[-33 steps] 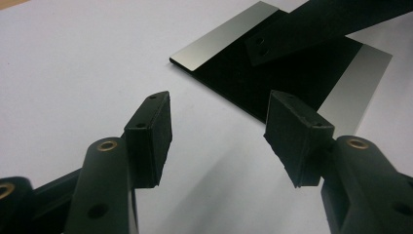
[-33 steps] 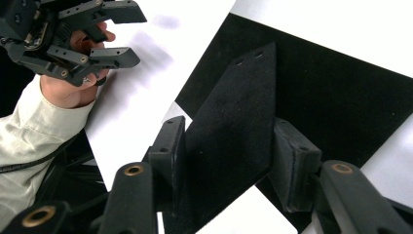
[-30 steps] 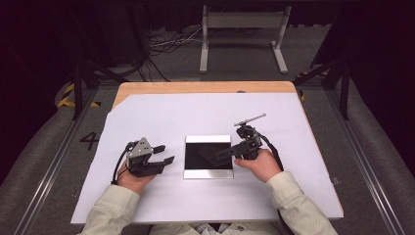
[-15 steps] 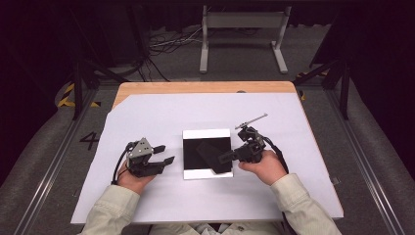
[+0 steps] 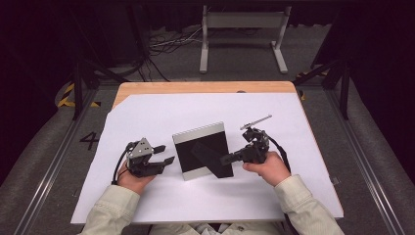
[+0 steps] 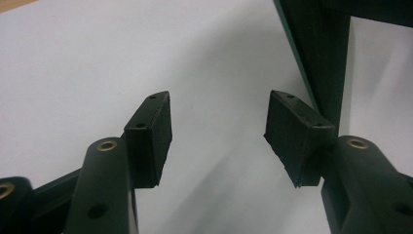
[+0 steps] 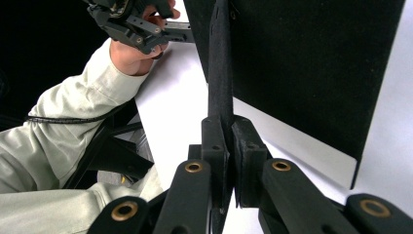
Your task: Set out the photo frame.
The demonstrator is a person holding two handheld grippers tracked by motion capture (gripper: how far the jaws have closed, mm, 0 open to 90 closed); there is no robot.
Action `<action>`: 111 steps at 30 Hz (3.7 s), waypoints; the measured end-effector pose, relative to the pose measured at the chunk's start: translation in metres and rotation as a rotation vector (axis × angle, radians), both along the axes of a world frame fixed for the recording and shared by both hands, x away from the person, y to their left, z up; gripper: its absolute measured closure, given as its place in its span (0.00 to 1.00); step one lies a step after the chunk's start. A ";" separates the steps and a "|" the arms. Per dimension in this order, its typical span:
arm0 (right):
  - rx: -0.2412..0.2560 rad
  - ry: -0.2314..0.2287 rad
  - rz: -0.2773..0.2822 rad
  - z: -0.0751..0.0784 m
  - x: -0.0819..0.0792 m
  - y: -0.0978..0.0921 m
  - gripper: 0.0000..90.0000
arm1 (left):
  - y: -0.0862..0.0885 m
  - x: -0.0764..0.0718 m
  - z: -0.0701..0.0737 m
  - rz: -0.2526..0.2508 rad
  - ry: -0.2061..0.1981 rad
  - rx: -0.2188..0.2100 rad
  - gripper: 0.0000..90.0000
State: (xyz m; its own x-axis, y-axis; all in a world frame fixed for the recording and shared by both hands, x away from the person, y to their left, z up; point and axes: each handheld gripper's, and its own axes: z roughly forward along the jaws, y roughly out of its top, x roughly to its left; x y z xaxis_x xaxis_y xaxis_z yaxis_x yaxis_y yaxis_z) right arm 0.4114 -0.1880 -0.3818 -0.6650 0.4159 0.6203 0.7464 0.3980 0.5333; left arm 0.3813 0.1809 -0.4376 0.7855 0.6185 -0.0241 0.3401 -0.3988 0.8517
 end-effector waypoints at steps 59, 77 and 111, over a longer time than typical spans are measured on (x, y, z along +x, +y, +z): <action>-0.235 -0.580 -0.022 -0.005 -0.001 -0.038 0.90 | -0.002 0.000 -0.001 -0.005 0.003 0.003 0.48; -0.305 -0.569 0.023 -0.018 -0.002 -0.040 0.90 | -0.003 0.001 -0.001 -0.007 0.005 0.005 0.48; -0.322 -0.603 -0.040 -0.015 -0.019 -0.054 0.83 | -0.019 0.016 0.009 0.007 0.003 -0.022 0.64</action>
State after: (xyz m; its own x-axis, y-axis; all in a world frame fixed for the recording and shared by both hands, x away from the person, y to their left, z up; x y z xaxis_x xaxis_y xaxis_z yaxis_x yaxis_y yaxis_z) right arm 0.3925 -0.2420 -0.3967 -0.8355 0.5494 -0.0130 0.3733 0.5847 0.7202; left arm 0.3972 0.1622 -0.4286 0.7811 0.6230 -0.0406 0.3455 -0.3772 0.8593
